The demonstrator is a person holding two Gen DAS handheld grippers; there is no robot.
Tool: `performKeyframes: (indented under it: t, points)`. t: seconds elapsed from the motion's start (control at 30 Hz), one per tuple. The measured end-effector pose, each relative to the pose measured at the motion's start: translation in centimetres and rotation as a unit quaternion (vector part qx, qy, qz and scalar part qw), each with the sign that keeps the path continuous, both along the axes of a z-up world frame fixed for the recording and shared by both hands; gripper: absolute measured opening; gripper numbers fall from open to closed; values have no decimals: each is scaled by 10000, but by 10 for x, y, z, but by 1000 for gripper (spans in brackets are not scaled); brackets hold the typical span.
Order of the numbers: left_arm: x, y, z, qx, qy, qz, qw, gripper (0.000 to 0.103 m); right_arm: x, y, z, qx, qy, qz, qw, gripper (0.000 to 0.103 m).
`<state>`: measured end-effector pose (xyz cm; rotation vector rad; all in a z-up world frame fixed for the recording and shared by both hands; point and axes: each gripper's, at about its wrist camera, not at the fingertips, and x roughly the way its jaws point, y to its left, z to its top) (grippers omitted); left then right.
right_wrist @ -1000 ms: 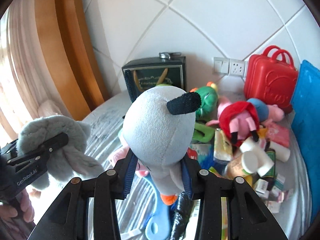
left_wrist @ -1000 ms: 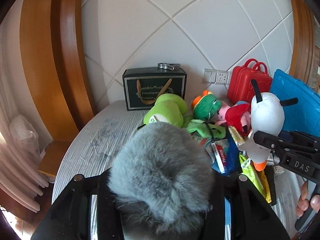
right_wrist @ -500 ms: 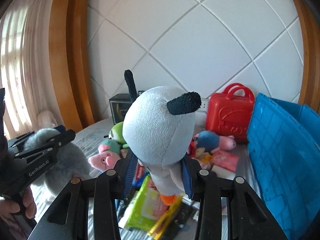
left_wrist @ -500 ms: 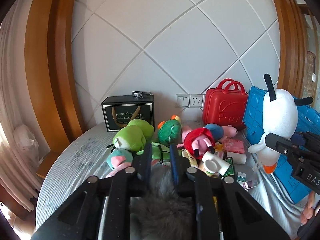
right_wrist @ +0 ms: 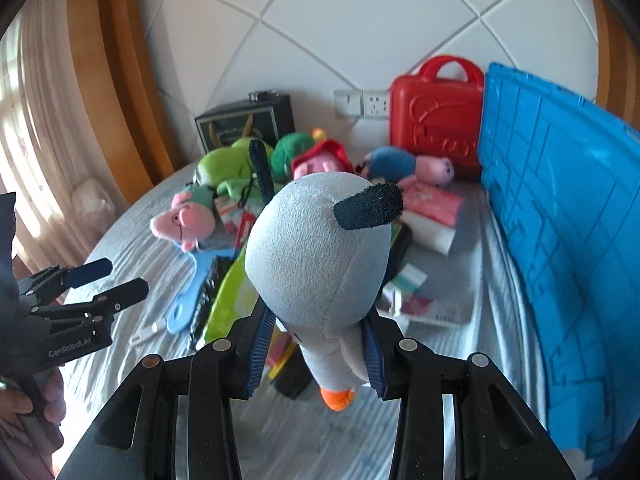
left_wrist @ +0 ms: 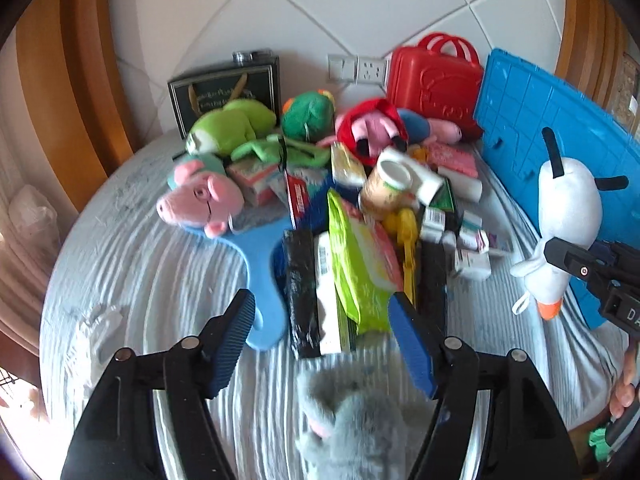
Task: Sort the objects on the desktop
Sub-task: 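Lift both plushes and carry them over the blue crate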
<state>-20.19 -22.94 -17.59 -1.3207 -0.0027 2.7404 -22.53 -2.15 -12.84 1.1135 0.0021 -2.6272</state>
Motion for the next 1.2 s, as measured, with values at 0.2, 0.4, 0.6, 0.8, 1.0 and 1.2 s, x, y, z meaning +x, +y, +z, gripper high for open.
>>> performKeyframes:
  t: [0.2, 0.4, 0.6, 0.8, 1.0, 1.2]
  points:
    - [34, 7, -58, 158, -893, -515, 9946, 68, 25, -5, -45, 120, -493, -234, 9984, 40]
    - [55, 20, -96, 107, -1515, -912, 9842, 68, 54, -23, -71, 66, -771, -442, 9960, 40]
    - [55, 29, -116, -162, -1431, -1090, 9836, 42, 69, -35, -89, 223, -948, -559, 9937, 40]
    - [47, 28, -96, -115, -1108, -1185, 9867, 33, 71, -32, -75, 268, -792, -688, 9941, 40]
    - [49, 33, -39, -271, -89, -1298, 9911, 33, 70, -32, -50, 294, -483, -775, 9954, 40]
    - [47, 35, 32, -182, 923, -1148, 9889, 33, 71, -28, -4, 298, 72, -909, 9954, 40]
